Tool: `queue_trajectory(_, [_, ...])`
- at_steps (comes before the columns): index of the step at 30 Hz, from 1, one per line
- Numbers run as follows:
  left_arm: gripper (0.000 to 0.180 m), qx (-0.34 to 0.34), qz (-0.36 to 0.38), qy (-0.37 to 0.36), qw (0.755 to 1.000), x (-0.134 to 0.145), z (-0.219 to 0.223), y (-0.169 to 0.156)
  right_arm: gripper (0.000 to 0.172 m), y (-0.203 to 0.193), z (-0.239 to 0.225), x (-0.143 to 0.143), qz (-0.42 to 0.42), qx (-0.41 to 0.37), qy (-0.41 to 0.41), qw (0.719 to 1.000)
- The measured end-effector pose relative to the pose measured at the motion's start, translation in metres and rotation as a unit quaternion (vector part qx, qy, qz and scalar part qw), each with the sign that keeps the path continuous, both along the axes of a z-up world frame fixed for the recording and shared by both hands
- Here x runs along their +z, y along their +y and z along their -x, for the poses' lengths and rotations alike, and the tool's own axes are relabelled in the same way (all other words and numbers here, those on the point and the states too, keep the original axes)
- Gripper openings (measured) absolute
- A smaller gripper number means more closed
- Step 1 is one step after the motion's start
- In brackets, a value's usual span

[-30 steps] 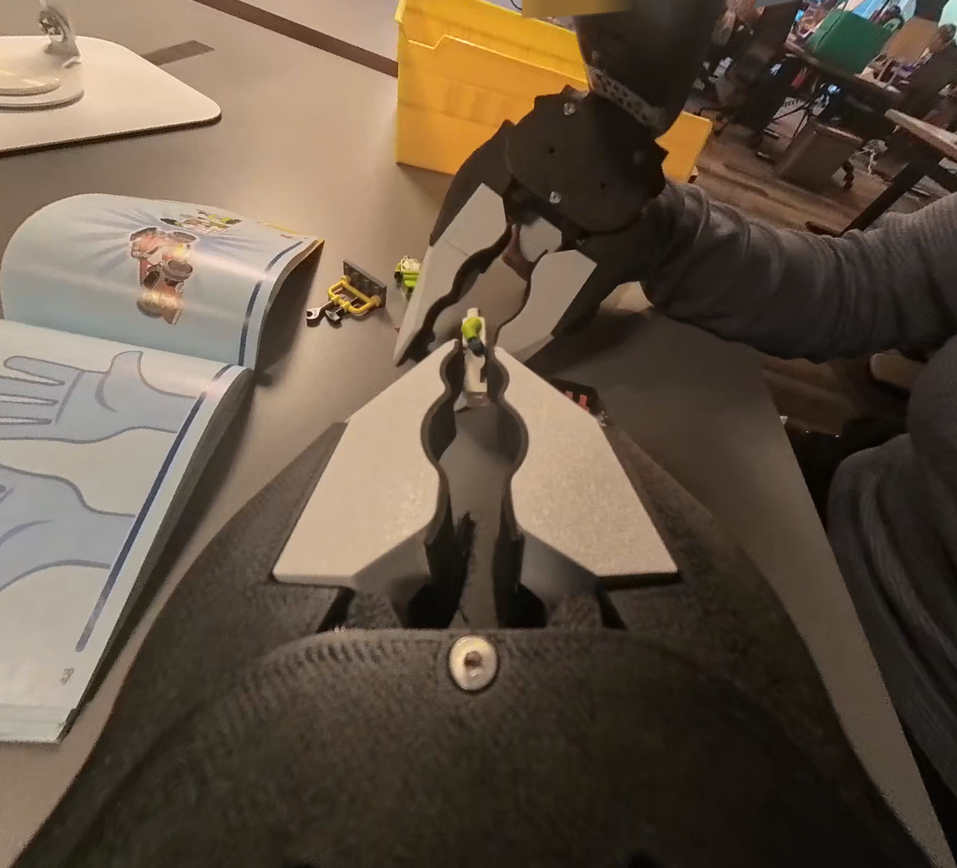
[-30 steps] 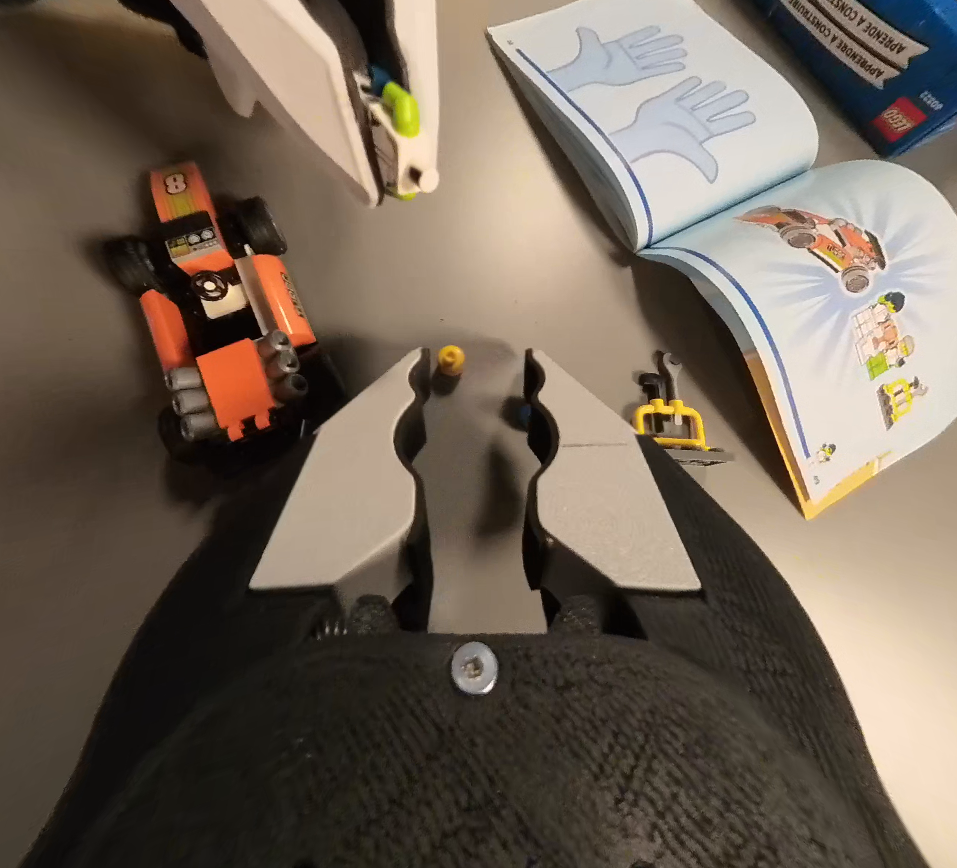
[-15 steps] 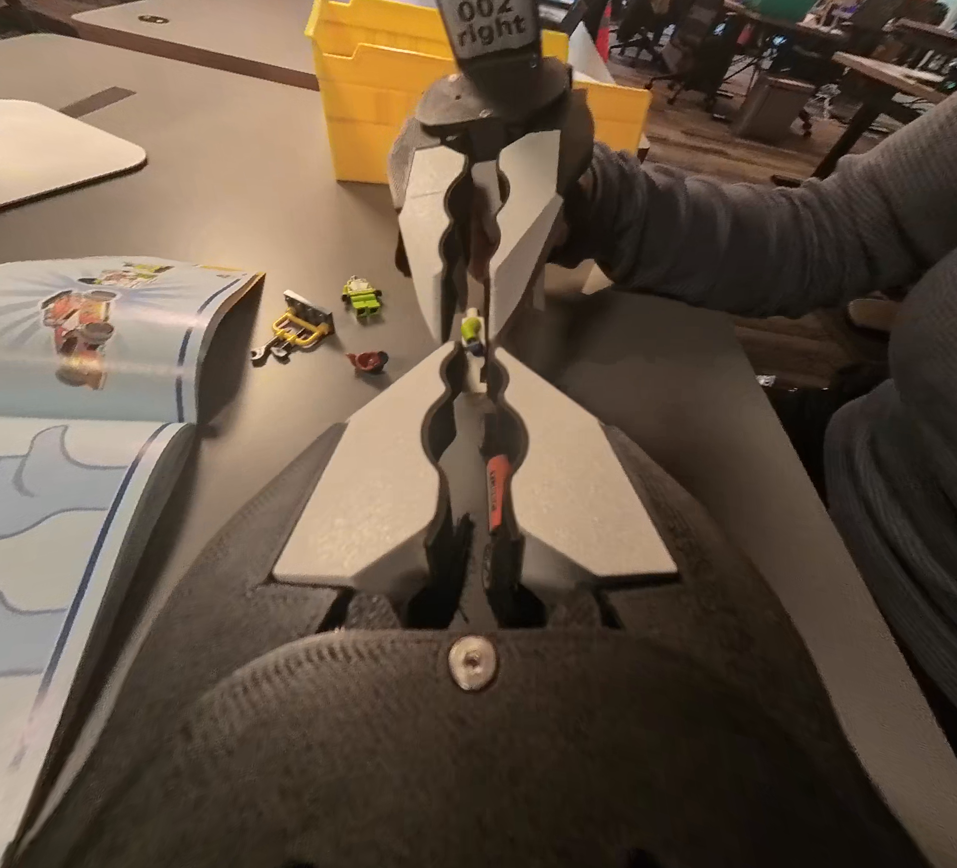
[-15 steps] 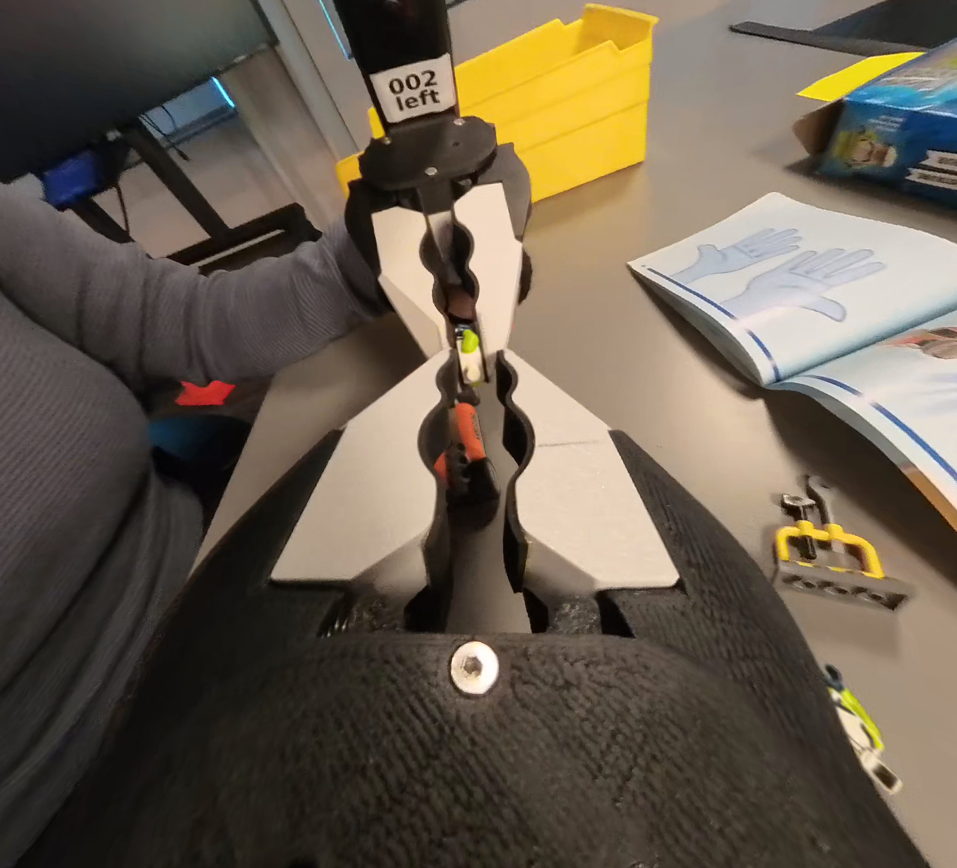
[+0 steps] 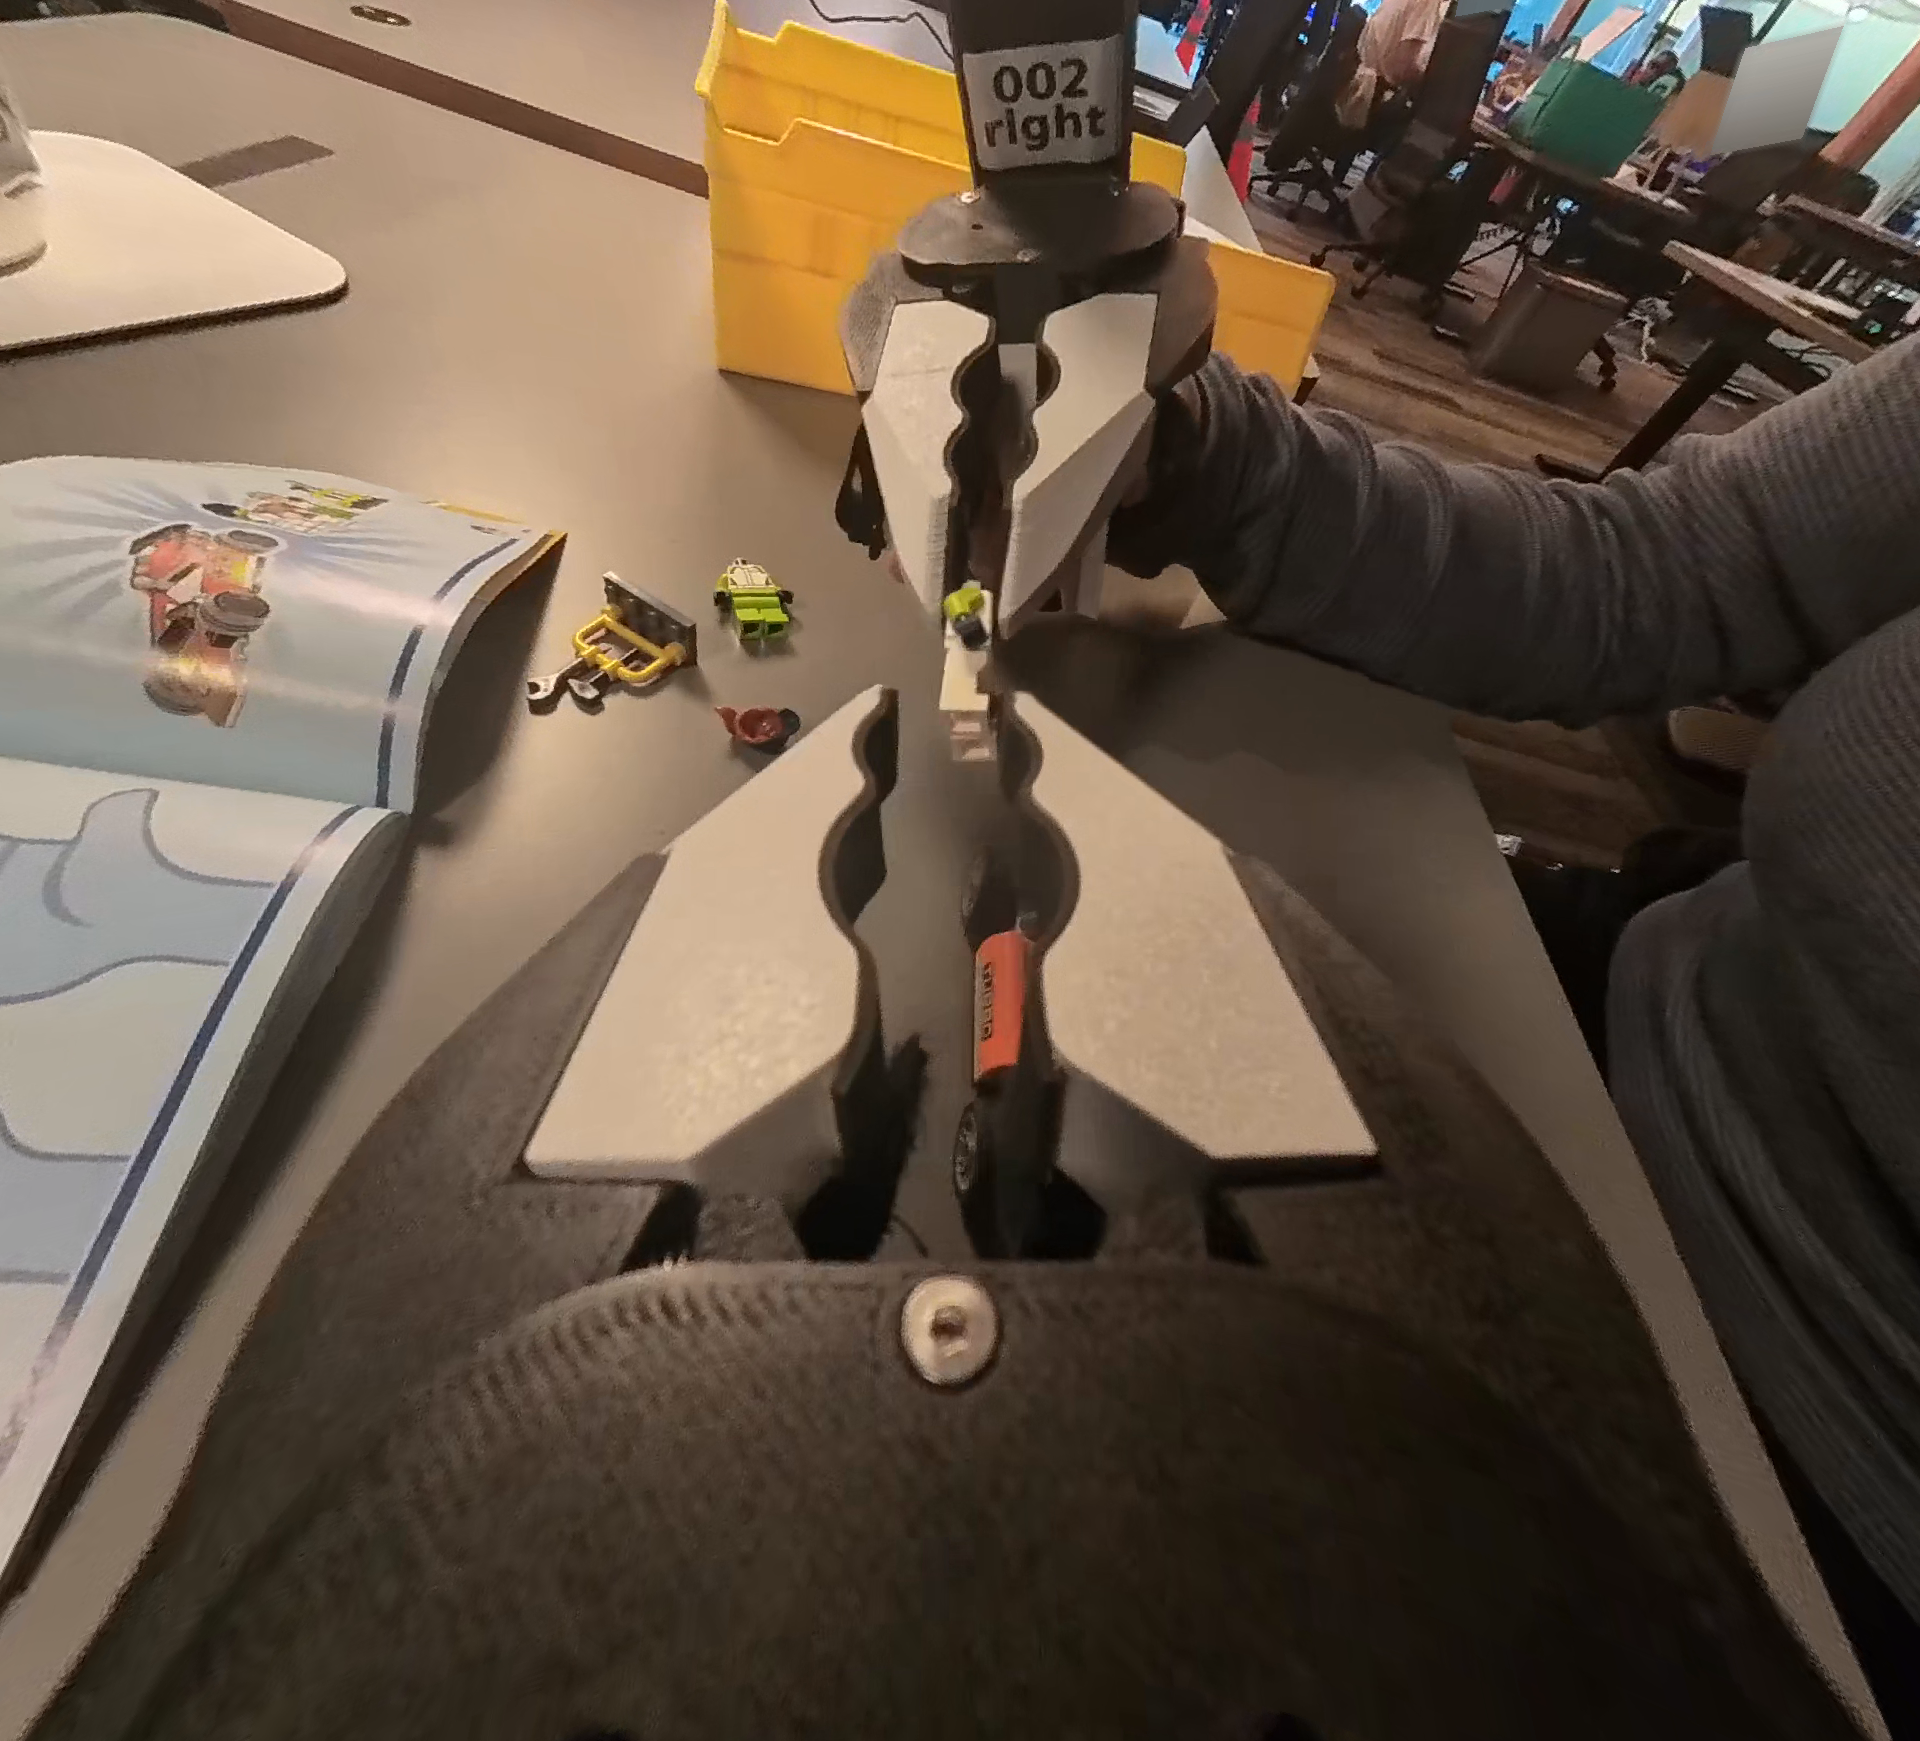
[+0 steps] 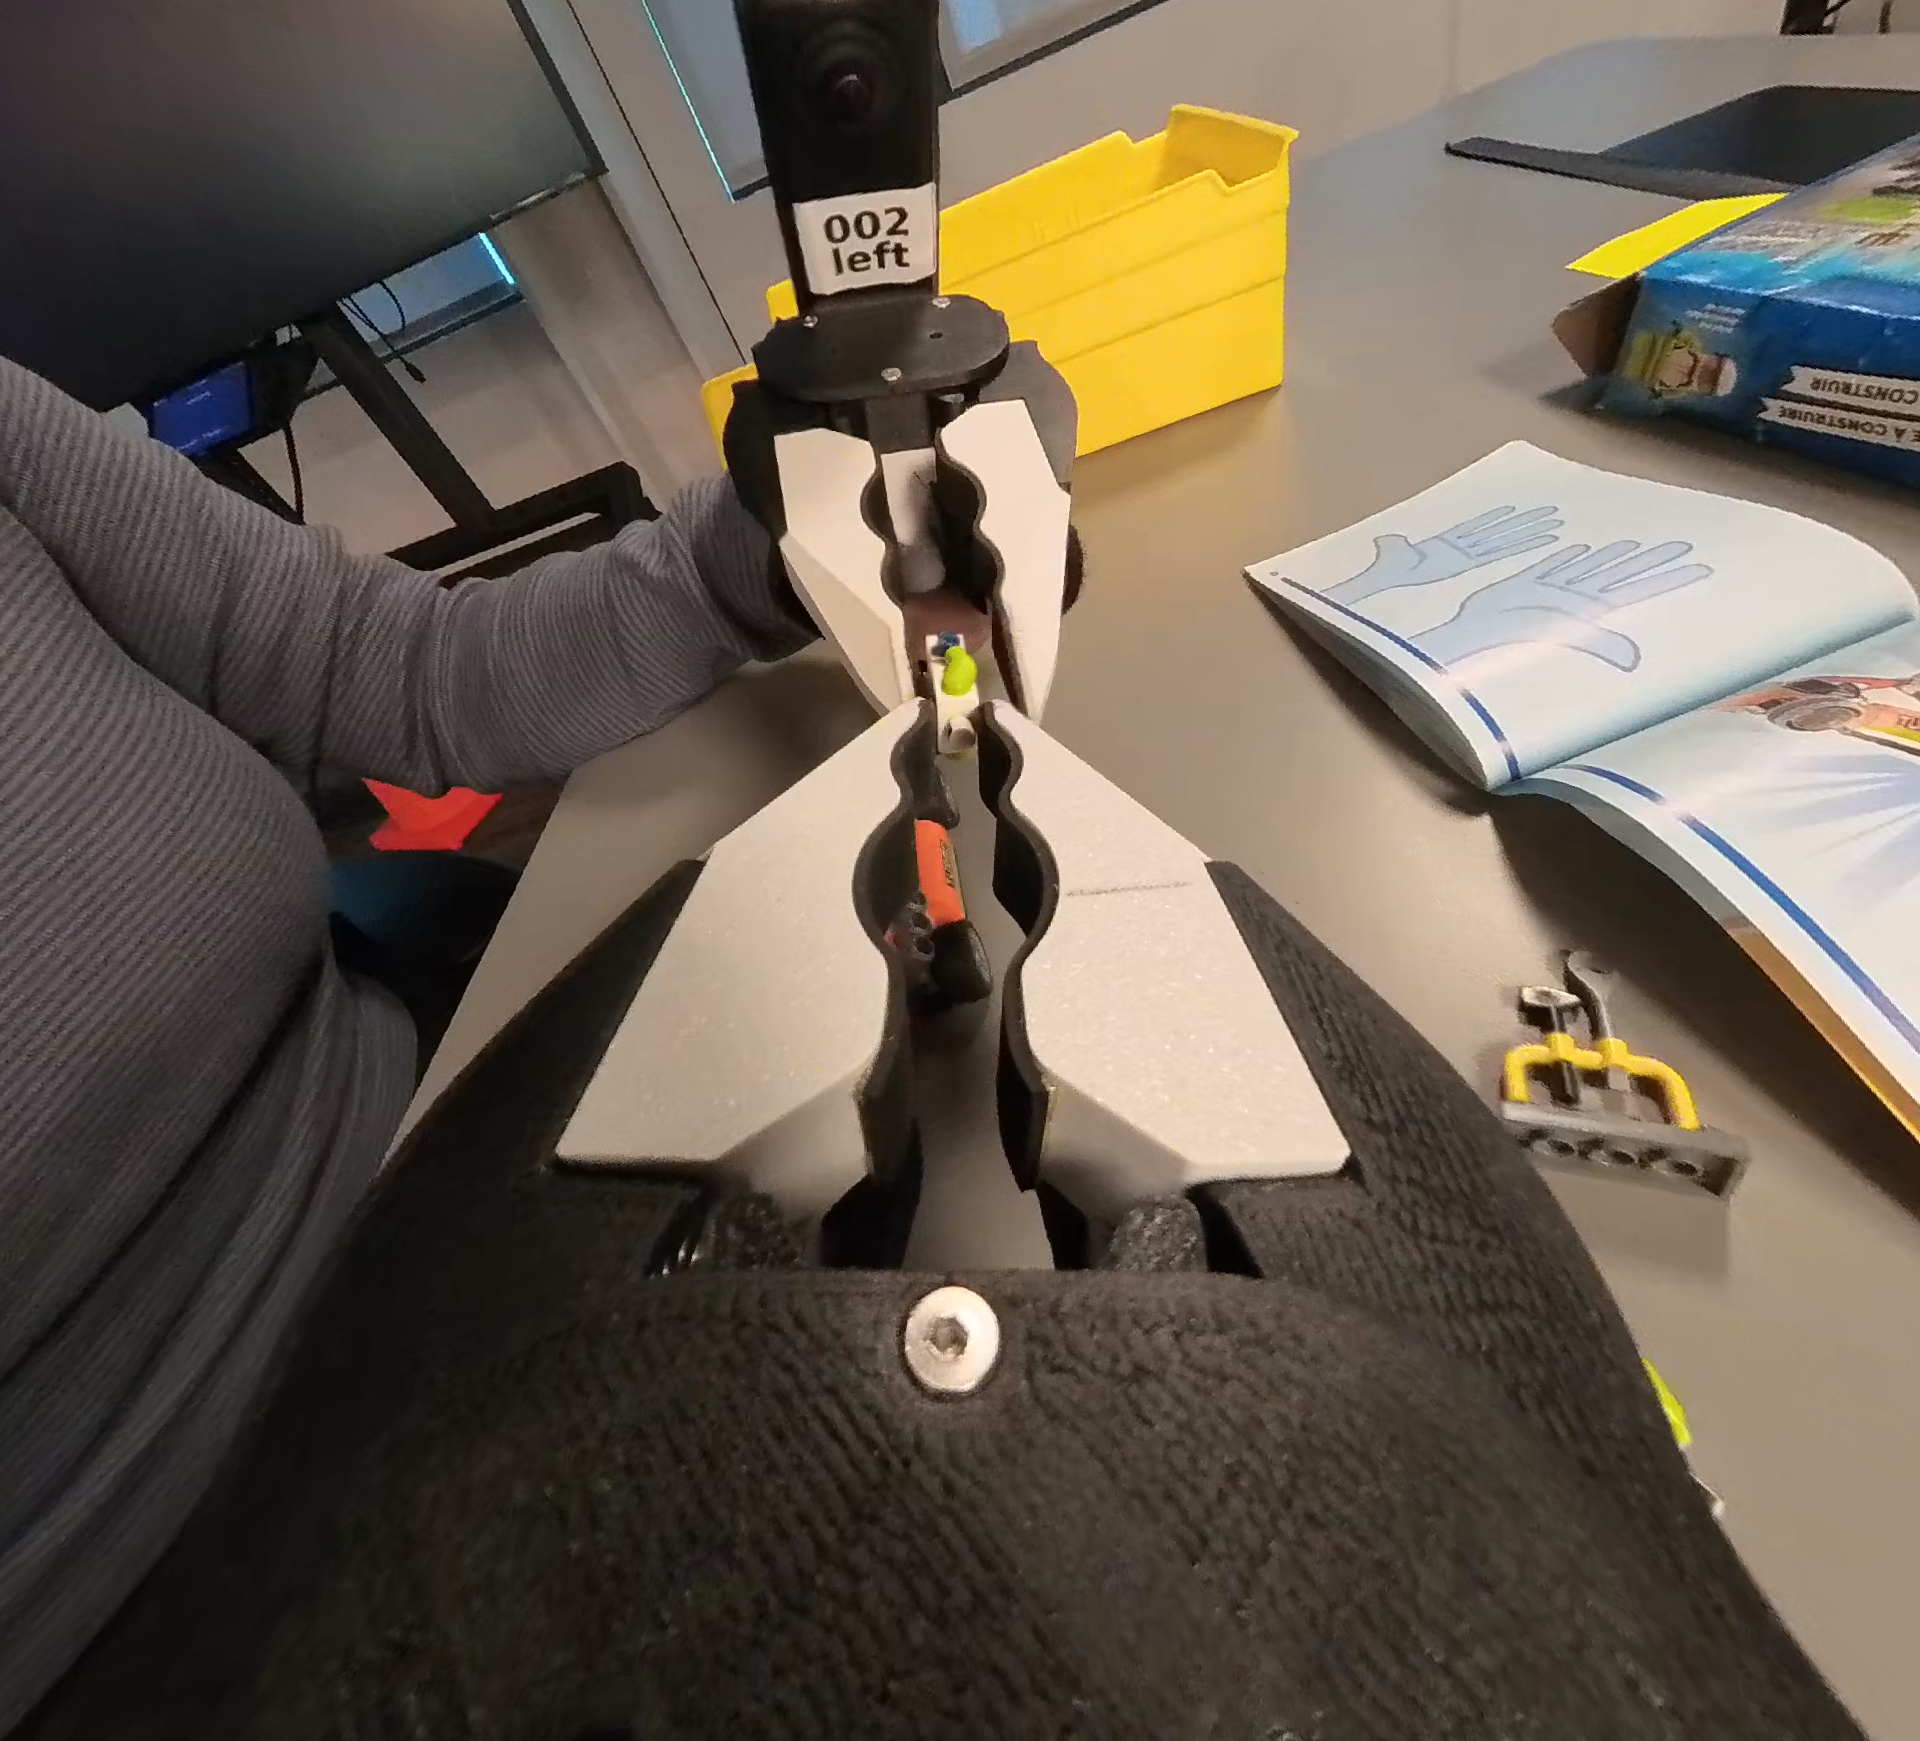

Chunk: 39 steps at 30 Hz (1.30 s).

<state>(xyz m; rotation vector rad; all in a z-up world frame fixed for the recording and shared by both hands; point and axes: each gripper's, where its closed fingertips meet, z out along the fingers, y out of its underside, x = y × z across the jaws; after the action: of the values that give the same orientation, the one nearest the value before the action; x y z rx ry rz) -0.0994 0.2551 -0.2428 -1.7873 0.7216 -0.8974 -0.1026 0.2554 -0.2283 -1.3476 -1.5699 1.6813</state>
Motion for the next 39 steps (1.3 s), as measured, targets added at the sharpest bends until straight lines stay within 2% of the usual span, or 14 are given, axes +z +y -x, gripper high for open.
queue_trajectory(4, [0.016,0.0,-0.007,0.006,1.0,0.002,0.001,-0.001,0.006,-0.002,0.0,-0.001,-0.008,0.003,-0.001,1.0])
queue_trajectory(5, [0.008,-0.007,-0.009,0.004,1.0,0.004,-0.001,-0.003,0.006,-0.001,0.0,-0.001,-0.01,0.002,0.0,1.0])
queue_trajectory(10, [0.006,-0.013,-0.025,0.014,1.0,0.007,-0.001,-0.005,0.009,-0.006,0.0,0.002,-0.025,0.004,0.02,0.999])
queue_trajectory(17, [0.006,-0.028,-0.022,0.016,0.999,0.007,-0.006,-0.009,0.007,-0.011,0.0,0.001,-0.005,0.025,0.018,1.0])
queue_trajectory(21, [0.006,-0.045,-0.014,0.027,0.999,0.006,-0.008,-0.016,0.006,-0.019,-0.003,-0.002,-0.062,0.039,0.02,0.997])
queue_trajectory(25, [0.007,-0.051,-0.027,0.084,0.995,0.003,-0.01,-0.026,0.007,-0.029,-0.006,-0.005,-0.082,0.054,0.016,0.995])
queue_trajectory(31, [0.007,-0.068,-0.012,0.118,0.991,-0.009,-0.014,-0.032,0.007,-0.033,-0.011,-0.018,-0.118,0.062,-0.009,0.991])
queue_trajectory(39, [0.007,-0.073,-0.064,0.14,0.985,0.012,-0.015,-0.044,0.006,-0.043,-0.014,0.003,-0.197,0.05,0.025,0.979])
